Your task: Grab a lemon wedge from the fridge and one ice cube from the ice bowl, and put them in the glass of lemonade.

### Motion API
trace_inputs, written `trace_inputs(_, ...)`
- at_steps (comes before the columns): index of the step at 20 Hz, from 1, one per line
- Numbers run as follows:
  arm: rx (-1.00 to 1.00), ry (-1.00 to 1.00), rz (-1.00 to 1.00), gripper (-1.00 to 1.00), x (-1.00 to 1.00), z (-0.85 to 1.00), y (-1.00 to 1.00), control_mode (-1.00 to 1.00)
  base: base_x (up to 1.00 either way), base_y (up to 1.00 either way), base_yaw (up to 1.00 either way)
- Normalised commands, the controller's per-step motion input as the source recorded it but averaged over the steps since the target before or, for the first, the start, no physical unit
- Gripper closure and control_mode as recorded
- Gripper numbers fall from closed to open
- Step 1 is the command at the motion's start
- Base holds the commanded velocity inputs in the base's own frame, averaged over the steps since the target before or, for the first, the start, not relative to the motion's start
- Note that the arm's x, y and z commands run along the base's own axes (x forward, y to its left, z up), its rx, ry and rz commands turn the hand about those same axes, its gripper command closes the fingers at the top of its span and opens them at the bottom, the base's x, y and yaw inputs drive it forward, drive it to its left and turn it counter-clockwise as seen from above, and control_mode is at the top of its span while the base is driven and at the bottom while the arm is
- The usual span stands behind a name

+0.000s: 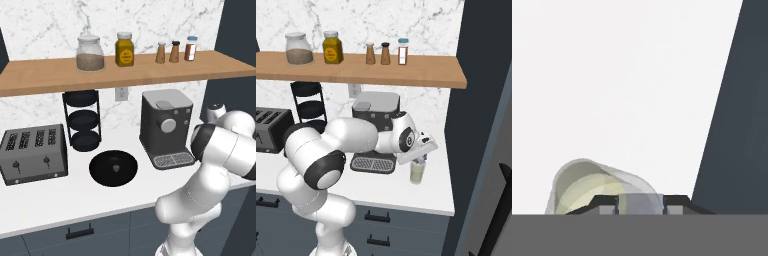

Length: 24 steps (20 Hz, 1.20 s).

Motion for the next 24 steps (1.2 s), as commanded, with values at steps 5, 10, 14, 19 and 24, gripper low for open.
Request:
trace_inputs(5, 0.00, 0.00, -0.02, -1.00, -0.34, 0.00, 0.05, -1.00, 0.00, 0.00, 0.00)
trace_inputs(10, 0.00, 0.00, -0.03, -1.00, -0.05, 0.00, 0.12, -1.00, 0.00, 0.00, 0.00)
trace_inputs(14, 0.00, 0.00, -0.04, -1.00, 0.04, 0.00, 0.27, -1.00, 0.00, 0.00, 0.00)
trace_inputs(19, 0.00, 0.00, -0.05, -1.00, 0.01, 0.03, 0.07, -1.00, 0.00, 0.00, 0.00)
trace_inputs(24, 0.00, 0.00, -0.06, -1.00, 0.00, 0.19, 0.00, -1.00, 0.00, 0.00, 0.00)
